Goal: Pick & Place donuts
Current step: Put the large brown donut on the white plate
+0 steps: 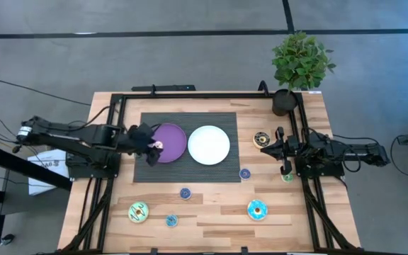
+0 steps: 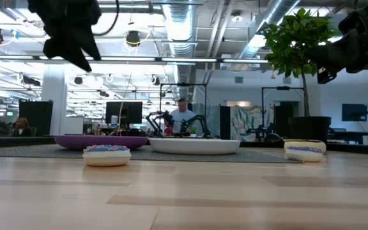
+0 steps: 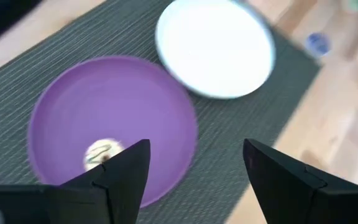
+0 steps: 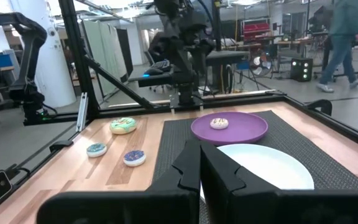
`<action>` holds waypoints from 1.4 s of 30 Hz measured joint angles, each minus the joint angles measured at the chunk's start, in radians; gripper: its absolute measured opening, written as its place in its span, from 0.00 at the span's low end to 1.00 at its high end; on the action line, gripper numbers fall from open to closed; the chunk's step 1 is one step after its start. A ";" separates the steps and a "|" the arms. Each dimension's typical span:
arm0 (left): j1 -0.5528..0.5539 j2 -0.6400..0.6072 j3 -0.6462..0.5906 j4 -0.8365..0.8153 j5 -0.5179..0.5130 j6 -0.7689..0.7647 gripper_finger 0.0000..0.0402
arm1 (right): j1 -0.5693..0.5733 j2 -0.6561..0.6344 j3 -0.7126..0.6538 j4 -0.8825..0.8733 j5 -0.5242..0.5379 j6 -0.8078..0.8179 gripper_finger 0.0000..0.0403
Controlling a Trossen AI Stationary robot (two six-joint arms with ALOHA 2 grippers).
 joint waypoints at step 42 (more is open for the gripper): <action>-0.197 -0.008 -0.129 0.550 -0.117 0.367 0.63 | 0.004 0.194 0.183 0.029 0.111 0.058 0.00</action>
